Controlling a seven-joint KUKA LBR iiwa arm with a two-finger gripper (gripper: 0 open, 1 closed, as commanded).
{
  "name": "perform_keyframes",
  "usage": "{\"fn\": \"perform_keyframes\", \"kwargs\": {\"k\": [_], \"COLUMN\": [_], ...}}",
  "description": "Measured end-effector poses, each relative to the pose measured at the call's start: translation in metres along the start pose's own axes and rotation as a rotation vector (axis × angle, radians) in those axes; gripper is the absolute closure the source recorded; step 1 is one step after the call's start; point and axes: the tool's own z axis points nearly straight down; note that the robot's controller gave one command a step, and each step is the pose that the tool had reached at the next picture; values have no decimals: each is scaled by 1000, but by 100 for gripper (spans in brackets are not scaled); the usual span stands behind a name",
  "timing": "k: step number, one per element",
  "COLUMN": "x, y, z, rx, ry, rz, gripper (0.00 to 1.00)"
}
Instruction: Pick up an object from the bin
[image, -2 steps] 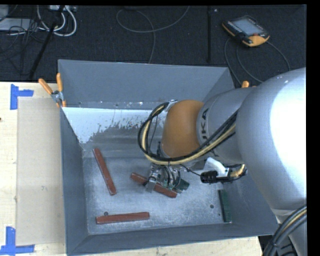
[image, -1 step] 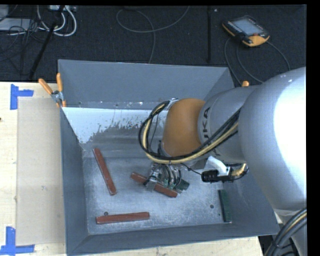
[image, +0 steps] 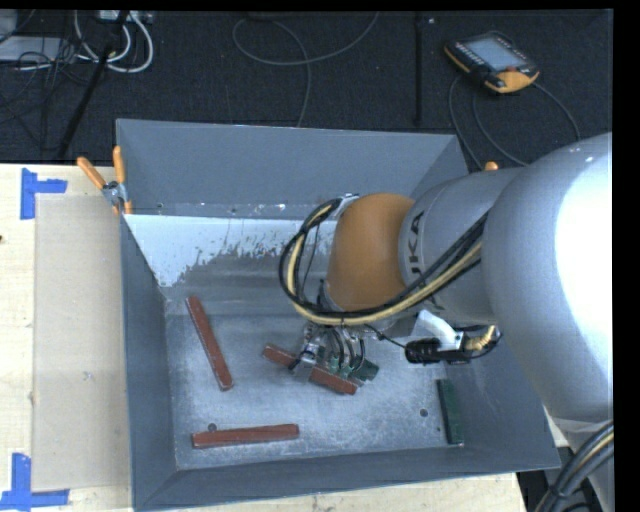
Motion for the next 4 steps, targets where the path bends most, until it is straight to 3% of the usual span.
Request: {"fn": "perform_keyframes", "kwargs": {"k": [4], "x": [0], "y": [-1], "z": [-48], "rx": [-1], "ry": [0], "rz": [-3], "gripper": [100]}}
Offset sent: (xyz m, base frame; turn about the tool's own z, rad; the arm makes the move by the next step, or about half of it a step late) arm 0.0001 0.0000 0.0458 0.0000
